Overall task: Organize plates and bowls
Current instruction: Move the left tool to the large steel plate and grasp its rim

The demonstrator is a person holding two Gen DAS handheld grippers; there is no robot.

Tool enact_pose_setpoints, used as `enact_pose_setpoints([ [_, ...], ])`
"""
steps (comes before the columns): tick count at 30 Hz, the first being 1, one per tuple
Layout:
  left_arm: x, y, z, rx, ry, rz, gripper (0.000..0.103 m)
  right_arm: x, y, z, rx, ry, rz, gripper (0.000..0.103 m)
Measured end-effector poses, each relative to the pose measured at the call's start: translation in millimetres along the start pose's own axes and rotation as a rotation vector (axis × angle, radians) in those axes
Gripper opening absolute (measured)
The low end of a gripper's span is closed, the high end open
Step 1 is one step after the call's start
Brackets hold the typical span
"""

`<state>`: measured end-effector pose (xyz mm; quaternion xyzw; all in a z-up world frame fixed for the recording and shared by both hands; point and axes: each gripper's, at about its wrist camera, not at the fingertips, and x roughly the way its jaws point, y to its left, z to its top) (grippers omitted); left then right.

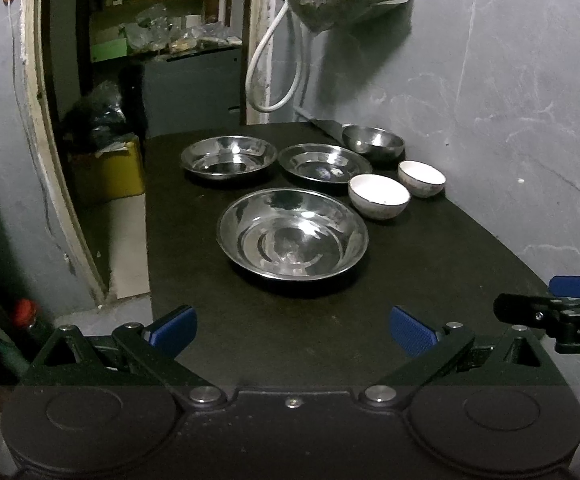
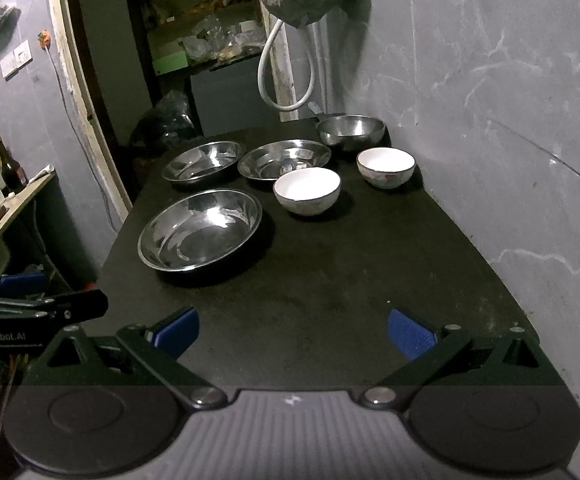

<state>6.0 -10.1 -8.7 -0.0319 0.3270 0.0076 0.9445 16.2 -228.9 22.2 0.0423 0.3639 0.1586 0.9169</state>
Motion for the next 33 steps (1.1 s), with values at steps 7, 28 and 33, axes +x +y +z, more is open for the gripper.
enact_pose_setpoints([
  [7,9,19,12,-0.101,0.011,0.090,0.102,11,0,9,-0.018,0.020,0.019,0.103],
  [28,99,94,123,-0.313,0.055,0.211,0.102,116,17,113,-0.159,-0.041,0.257,0.103],
  [33,141,125,153,-0.300,0.079,0.187,0.102,148,27,142,-0.099,-0.014,0.333,0.103],
])
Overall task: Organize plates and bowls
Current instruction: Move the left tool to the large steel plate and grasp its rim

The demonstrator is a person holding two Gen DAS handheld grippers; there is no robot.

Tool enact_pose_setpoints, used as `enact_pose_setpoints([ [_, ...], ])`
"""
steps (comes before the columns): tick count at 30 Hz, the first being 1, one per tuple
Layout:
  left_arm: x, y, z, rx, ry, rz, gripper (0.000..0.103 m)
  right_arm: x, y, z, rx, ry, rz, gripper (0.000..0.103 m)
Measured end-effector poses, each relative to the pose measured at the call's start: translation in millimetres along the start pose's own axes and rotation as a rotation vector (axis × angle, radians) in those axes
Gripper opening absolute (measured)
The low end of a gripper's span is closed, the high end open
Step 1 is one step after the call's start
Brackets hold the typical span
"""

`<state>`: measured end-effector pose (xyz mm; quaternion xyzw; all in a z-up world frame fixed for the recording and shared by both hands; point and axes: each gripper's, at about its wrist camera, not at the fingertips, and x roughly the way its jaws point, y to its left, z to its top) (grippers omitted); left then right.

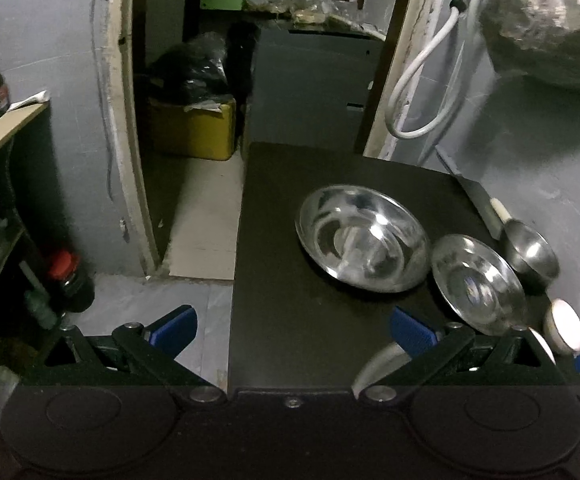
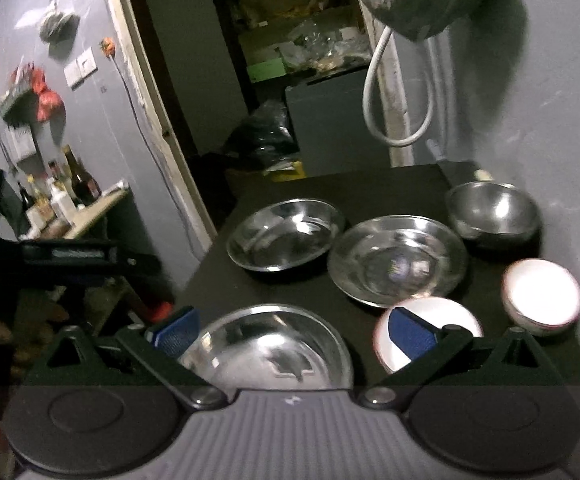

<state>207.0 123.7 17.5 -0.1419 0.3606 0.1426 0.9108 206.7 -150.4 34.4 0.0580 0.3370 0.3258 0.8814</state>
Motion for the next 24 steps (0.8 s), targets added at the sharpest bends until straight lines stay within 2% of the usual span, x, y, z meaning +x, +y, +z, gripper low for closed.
enact_pose_setpoints([
  [5,53,6,40,0.020,0.051,-0.053,0.102,42,-4,21,0.075,0.056,0.048,0.103],
  [10,99,3,71,0.090,0.069,-0.081,0.102,85,-2,28,0.128,0.089,0.076,0.103],
  [13,123,-1,85,0.115,0.085,-0.104,0.100,108,-3,29,0.173,0.113,0.069,0.096],
  [18,152,-2,94,0.130,0.101,-0.122,0.100,140,-7,33,0.256,0.136,0.045,0.088],
  [24,170,-1,92,0.159,0.134,-0.159,0.087,165,-13,35,0.374,0.148,0.024,0.077],
])
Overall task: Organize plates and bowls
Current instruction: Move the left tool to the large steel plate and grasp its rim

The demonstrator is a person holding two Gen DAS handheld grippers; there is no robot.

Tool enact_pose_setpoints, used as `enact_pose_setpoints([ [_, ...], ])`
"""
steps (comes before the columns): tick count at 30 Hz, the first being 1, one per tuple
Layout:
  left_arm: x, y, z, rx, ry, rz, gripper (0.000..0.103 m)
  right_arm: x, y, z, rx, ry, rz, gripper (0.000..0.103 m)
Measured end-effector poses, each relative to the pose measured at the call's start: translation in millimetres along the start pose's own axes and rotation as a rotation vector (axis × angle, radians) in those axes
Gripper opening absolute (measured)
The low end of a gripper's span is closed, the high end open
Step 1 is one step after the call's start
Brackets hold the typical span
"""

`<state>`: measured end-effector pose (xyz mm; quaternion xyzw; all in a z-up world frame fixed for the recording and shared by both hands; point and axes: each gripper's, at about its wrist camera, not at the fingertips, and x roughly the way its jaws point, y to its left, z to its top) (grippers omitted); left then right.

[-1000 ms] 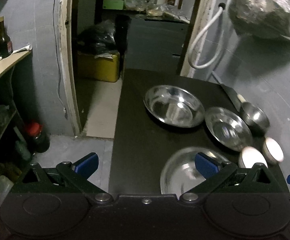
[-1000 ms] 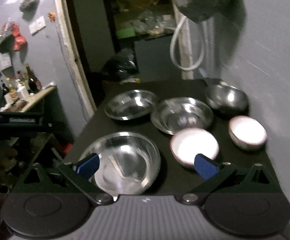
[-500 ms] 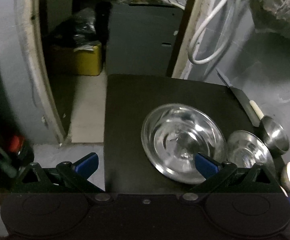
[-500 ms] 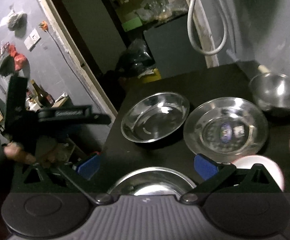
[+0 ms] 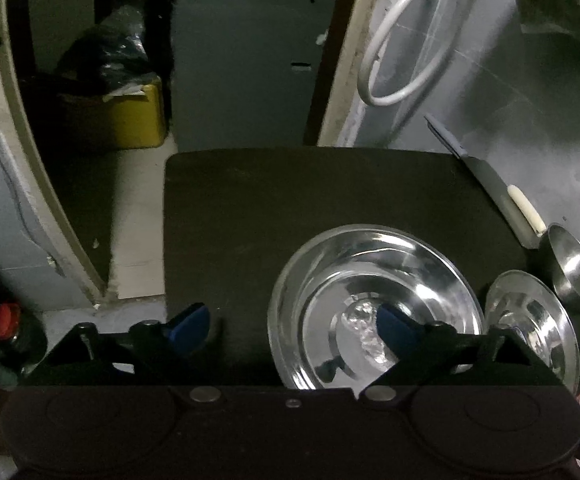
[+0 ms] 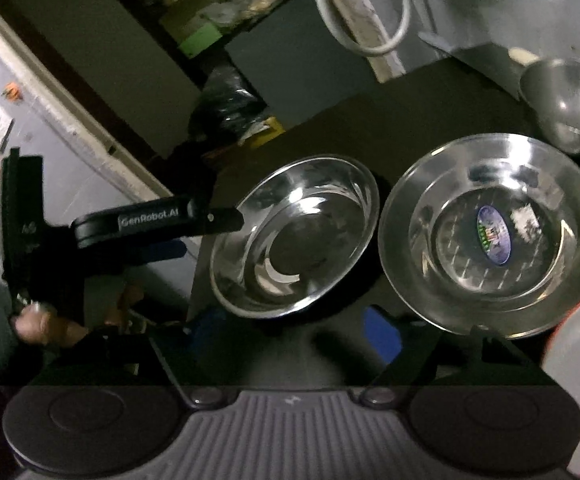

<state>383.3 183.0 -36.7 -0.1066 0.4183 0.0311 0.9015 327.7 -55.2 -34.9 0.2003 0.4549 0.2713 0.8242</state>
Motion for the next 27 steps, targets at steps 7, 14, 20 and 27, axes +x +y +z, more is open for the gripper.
enact_pose_setpoints([
  [7,12,4,-4,-0.019,0.032,-0.069,0.050,22,-3,3,0.082,0.002,-0.047,0.058],
  [14,17,10,-4,-0.041,0.046,-0.068,0.029,38,-10,8,0.150,-0.009,-0.095,0.027],
  [20,13,16,-13,-0.031,0.046,-0.069,0.017,43,-7,8,0.146,-0.023,-0.122,0.023],
  [27,-9,18,-28,-0.020,0.001,-0.068,0.015,34,-4,6,0.102,-0.022,-0.116,0.022],
])
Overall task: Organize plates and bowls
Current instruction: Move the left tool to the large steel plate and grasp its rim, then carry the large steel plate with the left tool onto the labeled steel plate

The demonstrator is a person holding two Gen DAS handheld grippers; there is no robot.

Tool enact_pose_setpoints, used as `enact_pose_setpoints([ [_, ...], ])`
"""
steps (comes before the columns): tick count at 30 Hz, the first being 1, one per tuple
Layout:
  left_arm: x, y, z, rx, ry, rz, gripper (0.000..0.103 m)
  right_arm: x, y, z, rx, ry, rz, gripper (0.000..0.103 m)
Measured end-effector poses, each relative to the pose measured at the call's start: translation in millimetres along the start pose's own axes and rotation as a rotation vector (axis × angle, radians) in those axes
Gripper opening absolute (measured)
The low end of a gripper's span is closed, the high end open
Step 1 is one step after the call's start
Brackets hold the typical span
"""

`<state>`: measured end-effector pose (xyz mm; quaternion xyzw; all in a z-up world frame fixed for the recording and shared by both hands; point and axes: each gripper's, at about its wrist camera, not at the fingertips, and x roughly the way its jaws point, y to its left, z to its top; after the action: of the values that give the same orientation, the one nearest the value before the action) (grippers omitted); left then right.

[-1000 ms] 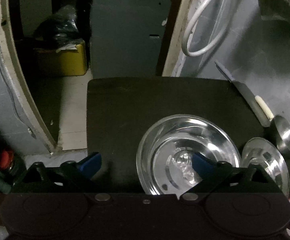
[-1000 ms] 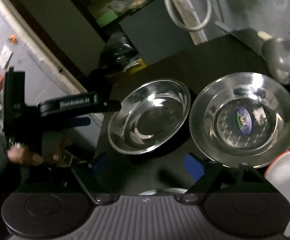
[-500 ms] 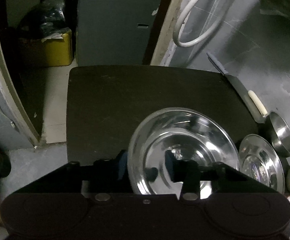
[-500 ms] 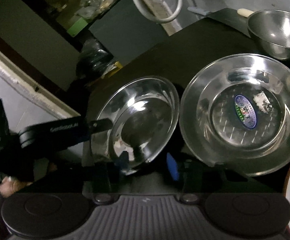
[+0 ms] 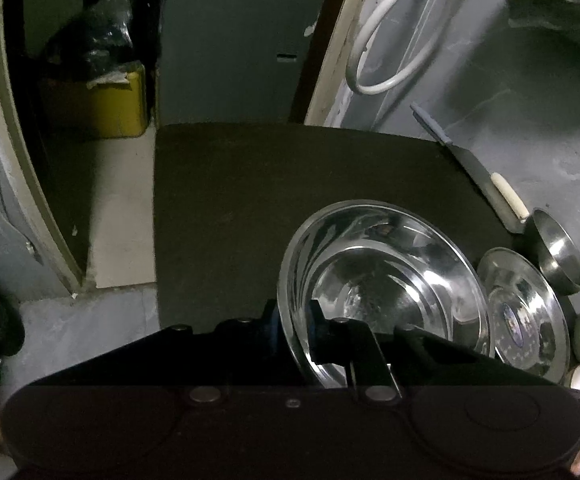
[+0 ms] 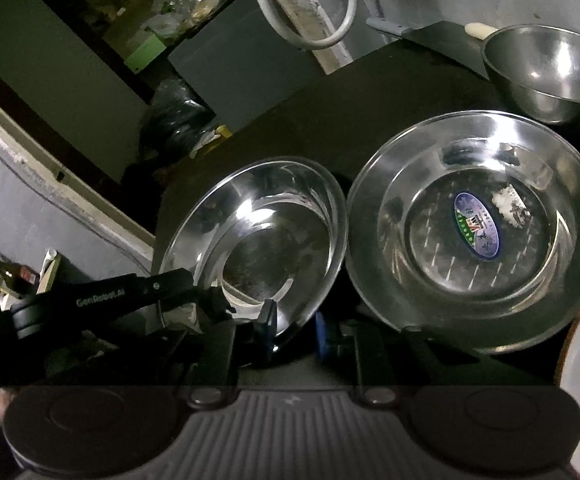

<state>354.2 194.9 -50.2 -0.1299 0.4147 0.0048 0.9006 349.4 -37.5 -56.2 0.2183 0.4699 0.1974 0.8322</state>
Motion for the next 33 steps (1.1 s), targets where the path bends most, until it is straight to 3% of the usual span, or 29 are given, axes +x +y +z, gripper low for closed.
enact_pose_setpoints([
  [8,-50,-18,-23,0.024,-0.072,-0.001,0.015,-41,10,-10,-0.109,-0.039,0.032,0.022],
  [14,-82,-42,-50,0.037,-0.079,-0.022,0.015,-83,2,-21,-0.141,-0.027,0.039,0.022],
  [19,-100,-61,-81,0.036,-0.036,-0.029,0.016,-114,-9,-40,-0.170,0.005,0.025,0.022],
  [23,-113,-65,-105,-0.036,0.003,-0.044,0.016,-133,-16,-58,-0.183,0.032,0.015,0.022],
  [33,-128,-80,-139,-0.036,0.080,0.025,0.019,-150,-27,-81,-0.177,0.101,-0.001,0.022],
])
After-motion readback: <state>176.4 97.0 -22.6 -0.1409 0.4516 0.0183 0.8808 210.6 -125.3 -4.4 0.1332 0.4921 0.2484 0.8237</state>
